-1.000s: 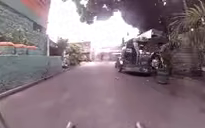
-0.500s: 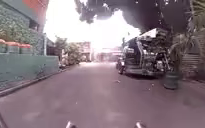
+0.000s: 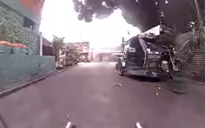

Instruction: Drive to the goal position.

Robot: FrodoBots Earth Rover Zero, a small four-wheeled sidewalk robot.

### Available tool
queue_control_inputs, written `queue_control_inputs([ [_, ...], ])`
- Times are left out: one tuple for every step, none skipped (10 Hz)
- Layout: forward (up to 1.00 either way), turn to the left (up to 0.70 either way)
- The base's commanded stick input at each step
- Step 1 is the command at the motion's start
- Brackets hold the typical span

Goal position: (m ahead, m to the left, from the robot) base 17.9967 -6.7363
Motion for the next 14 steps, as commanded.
queue_control_inputs([
  [0.70,0.00],
  [0.70,0.00],
  [0.70,0.00],
  [0.70,0.00],
  [0.70,0.00],
  [0.70,0.00],
  [0.70,0.04],
  [0.70,0.07],
  [0.70,0.10],
  [0.70,0.13],
  [0.70,0.00],
  [0.70,0.00],
  [0.70,0.00],
  [0.70,0.00],
])
